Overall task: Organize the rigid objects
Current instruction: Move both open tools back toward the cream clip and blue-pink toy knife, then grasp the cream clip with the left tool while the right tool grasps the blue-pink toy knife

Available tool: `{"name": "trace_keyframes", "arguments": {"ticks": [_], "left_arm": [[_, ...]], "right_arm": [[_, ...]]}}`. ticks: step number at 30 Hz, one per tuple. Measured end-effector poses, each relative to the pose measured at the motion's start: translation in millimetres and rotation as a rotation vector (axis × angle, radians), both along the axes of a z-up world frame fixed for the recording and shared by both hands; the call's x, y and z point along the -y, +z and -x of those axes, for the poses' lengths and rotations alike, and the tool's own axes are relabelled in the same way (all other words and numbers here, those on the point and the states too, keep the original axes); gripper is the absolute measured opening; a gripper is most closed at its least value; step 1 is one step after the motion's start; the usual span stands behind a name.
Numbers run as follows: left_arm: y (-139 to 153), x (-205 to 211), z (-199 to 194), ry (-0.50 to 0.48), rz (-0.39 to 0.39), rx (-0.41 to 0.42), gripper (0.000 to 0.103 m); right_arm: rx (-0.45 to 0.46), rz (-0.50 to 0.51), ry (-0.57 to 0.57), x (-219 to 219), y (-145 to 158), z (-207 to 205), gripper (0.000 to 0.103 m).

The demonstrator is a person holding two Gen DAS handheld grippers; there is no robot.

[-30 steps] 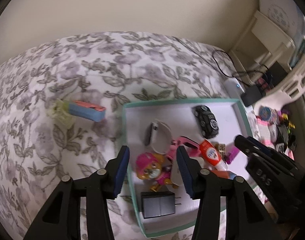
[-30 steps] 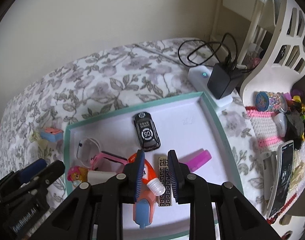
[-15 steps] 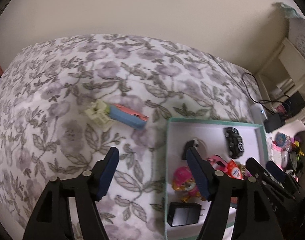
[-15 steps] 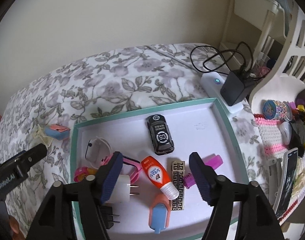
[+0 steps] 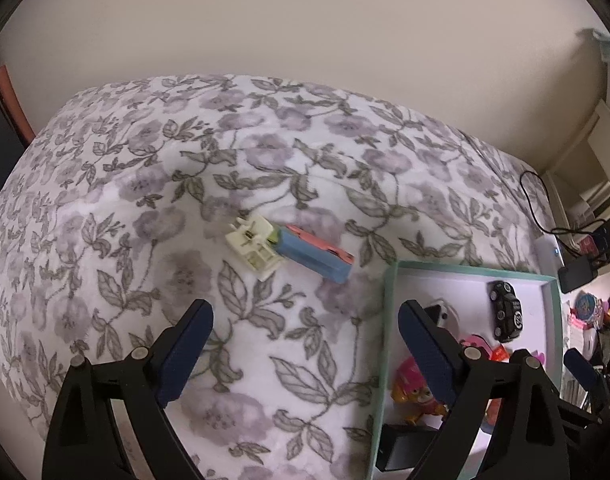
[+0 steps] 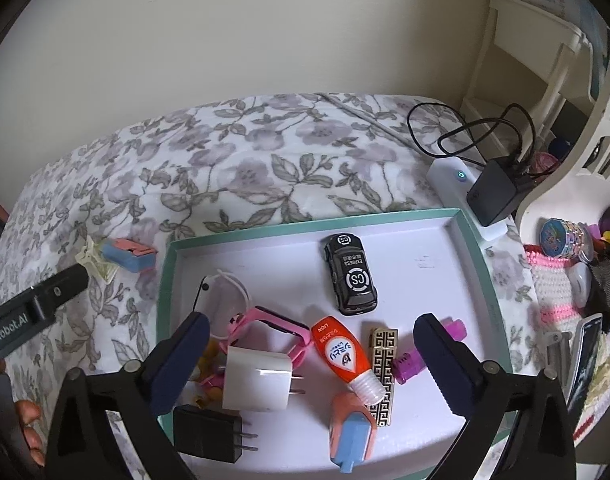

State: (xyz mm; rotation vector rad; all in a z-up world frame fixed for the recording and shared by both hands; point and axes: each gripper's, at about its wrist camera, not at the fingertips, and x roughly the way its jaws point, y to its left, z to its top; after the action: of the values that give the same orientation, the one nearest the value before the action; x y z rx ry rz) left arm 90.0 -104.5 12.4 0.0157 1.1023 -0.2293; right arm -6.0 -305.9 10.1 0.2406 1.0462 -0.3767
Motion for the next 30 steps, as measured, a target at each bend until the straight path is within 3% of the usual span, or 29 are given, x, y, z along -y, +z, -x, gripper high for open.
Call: {"name": "trace_keyframes", "arguments": {"ticks": [4,17,25,27,30], "left_arm": [[-2,-11,-10,0.021,0.017,0.007,0.102],[-36,-69,-56,0.157,0.07,-0.104,0.102],[-58,-80,-73,0.19,0.185,-0.17,0.102],[-58,-78,-77,0.187,0.206,-0.167,0.101],[-58,-71,-84,0.176,0.231,-0.162,0.09]], "right_arm": [[0.001,-0.007,0.018,-7,-3,-7,0.103],[0.018,-0.051,0.124,-57,-12,-49,0.103],[-0.011,-0.028,0.157,-78,-27,-77,0.103],[-0.008,-0.02,0.162,-81,-27,-81,0.103],[0.001,-0.006,0.167,-83,-27,-87,0.103]]}}
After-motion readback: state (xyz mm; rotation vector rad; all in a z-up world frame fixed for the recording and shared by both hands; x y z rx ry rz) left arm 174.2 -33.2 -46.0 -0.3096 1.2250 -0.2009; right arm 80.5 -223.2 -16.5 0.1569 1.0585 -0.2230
